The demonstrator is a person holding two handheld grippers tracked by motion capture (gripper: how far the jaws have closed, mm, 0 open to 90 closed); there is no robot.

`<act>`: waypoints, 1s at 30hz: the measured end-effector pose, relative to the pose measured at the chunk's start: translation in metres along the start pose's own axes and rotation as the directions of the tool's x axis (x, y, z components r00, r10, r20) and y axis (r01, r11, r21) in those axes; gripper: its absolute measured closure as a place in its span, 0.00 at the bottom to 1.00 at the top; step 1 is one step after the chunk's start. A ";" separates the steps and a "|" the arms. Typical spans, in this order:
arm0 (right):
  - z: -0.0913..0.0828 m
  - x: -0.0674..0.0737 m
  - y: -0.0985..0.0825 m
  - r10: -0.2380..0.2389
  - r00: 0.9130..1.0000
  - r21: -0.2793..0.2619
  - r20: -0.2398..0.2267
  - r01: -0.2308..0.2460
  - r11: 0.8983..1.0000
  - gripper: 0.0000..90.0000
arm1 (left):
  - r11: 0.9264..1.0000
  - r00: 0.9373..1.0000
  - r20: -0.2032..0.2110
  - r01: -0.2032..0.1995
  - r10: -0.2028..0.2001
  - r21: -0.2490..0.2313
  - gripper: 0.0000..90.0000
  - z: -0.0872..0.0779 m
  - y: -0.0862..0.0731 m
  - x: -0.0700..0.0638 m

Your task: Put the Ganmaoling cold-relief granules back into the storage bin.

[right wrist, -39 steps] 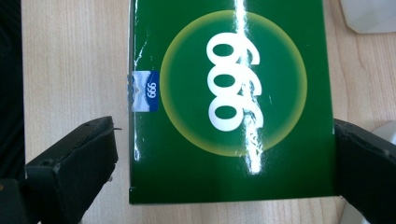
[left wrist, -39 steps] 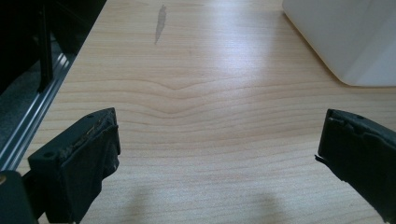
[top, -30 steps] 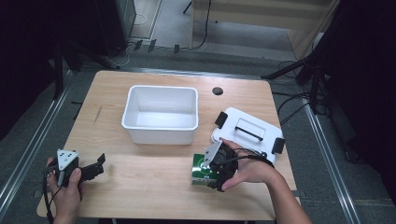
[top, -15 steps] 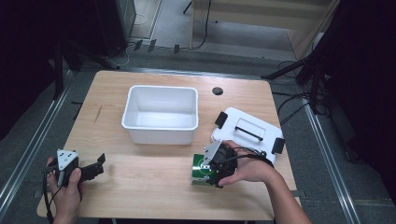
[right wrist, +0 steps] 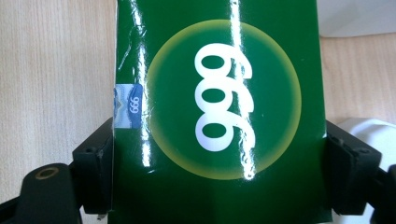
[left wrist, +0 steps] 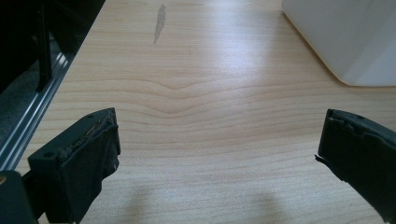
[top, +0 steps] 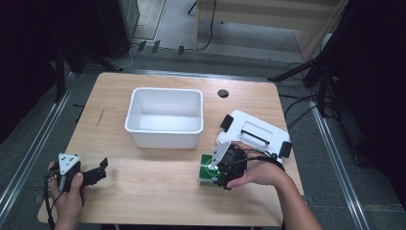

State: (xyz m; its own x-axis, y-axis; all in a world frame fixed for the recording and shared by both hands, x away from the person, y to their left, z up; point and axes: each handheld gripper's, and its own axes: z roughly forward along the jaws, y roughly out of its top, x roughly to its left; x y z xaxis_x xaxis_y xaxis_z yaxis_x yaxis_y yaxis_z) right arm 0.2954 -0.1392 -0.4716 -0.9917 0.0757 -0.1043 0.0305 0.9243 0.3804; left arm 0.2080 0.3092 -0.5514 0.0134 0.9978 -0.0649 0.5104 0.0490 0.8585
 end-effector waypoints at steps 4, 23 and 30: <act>-0.005 -0.003 0.000 0.005 1.000 -0.011 0.009 -0.005 1.000 0.18 | 1.000 1.000 0.000 -0.001 0.001 -0.001 0.00 0.000 0.000 0.000; -0.032 -0.021 0.000 0.029 0.999 -0.030 0.042 -0.028 0.999 0.18 | 1.000 1.000 0.000 0.001 -0.001 -0.001 0.00 0.000 0.000 0.000; -0.038 -0.025 0.000 0.037 0.998 -0.031 0.042 -0.036 0.999 0.18 | 1.000 1.000 0.001 0.001 -0.001 -0.001 0.00 0.000 0.000 0.000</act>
State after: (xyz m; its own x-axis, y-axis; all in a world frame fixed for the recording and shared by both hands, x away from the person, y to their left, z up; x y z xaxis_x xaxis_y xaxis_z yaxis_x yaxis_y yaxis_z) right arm 0.3153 -0.1552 -0.4339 -0.9838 0.1256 -0.1282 0.0624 0.9090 0.4120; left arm 0.2080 0.3094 -0.5514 0.0132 0.9977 -0.0662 0.5099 0.0503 0.8587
